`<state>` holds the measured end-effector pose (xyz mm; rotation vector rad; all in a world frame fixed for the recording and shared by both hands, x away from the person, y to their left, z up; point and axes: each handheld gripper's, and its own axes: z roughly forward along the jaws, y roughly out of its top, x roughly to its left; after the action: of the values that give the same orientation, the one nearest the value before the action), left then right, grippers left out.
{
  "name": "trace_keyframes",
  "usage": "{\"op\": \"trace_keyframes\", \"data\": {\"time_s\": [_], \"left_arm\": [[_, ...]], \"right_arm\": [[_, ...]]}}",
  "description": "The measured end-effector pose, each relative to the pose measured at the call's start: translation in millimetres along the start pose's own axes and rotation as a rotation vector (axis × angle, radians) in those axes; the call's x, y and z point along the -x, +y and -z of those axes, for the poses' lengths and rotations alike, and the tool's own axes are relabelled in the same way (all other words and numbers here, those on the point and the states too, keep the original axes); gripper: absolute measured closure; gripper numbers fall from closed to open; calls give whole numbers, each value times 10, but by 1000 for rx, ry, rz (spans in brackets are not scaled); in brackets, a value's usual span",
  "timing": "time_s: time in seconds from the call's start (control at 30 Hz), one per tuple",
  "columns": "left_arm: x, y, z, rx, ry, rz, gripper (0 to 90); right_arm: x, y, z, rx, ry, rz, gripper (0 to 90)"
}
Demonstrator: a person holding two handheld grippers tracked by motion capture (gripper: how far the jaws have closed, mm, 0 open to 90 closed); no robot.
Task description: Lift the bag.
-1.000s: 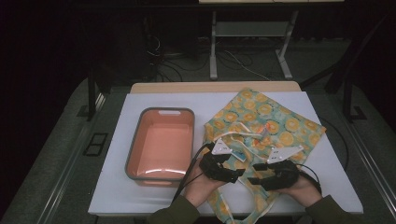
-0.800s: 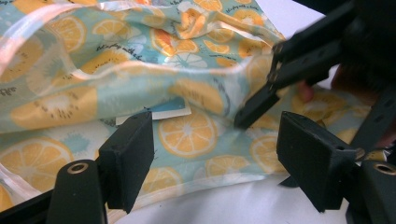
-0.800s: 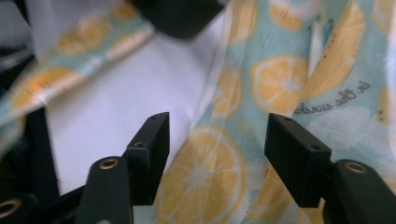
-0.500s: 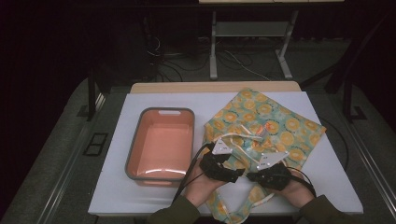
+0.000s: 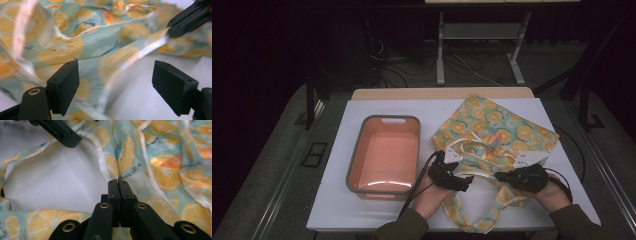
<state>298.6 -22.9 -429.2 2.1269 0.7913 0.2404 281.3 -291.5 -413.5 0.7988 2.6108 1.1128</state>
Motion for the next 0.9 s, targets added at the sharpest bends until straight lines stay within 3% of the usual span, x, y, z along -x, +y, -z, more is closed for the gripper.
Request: {"op": "trace_keyframes", "data": {"time_s": [0.37, 0.4, 0.53, 0.57, 0.67, 0.77, 0.9], "left_arm": [[-45, -125, -170, -124, 65, 29, 178], [-42, -130, -160, -119, 85, 17, 218], [-25, -111, -156, -113, 130, 27, 540], [-19, -111, -158, -109, 124, 22, 614], [-22, -98, -166, -109, 96, 60, 860], [1, -63, -152, -110, 86, 70, 882], [32, 86, 1, -65, 43, 94, 882]], "right_arm": [[149, 1, 113, 47, -23, -33, 891], [151, 3, 115, 47, -23, -35, 891], [163, 9, 106, 53, -25, -34, 891], [163, 13, 102, 54, -26, -37, 891], [174, 27, 88, 56, -29, -35, 891], [187, 56, 81, 61, -37, -28, 891], [230, 118, 86, 76, -42, -26, 892]]}}
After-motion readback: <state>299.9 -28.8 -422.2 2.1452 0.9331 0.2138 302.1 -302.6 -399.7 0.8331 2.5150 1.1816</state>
